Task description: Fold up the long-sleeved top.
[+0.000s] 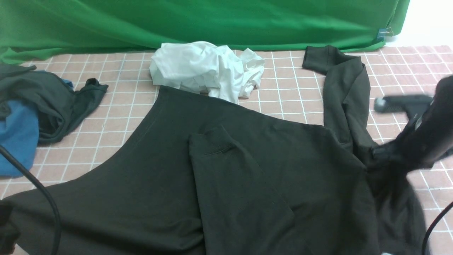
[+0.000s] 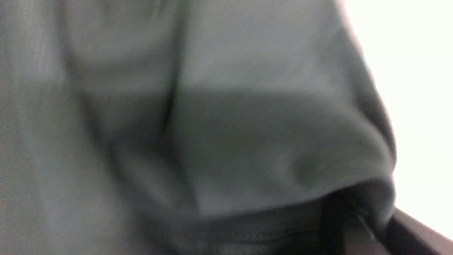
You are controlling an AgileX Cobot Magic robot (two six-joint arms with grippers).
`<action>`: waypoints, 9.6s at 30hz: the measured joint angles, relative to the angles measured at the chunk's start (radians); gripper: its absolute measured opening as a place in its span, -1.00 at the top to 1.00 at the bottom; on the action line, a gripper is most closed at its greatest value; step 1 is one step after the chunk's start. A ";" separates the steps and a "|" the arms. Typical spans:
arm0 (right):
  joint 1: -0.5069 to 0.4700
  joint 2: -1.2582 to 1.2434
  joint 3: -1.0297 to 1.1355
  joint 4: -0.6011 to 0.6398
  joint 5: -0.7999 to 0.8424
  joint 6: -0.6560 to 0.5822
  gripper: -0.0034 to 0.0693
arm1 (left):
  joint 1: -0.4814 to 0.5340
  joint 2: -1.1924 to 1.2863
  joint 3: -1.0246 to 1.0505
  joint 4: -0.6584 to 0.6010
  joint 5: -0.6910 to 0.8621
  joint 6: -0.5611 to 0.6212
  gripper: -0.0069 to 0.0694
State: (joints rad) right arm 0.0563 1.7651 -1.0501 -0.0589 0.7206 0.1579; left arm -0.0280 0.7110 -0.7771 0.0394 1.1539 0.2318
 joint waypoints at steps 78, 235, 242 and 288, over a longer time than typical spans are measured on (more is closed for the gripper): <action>-0.123 0.880 -1.429 0.368 0.042 -0.337 0.77 | 0.000 0.000 0.000 -0.086 -0.002 -0.001 0.73; 0.133 -0.174 -0.384 0.296 0.186 -0.576 0.64 | 0.000 0.000 0.000 -0.063 -0.030 0.004 0.73; 0.133 -0.213 -0.384 0.296 0.168 -0.616 0.64 | 0.000 0.000 0.000 -0.079 -0.039 0.004 0.73; 0.421 0.048 -0.319 0.019 0.149 -0.025 -0.57 | 0.000 0.000 0.000 -0.094 -0.037 0.029 0.73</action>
State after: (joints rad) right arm 0.4776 1.8135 -1.3688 -0.0400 0.8694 0.1329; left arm -0.0280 0.7110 -0.7771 -0.0541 1.1165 0.2605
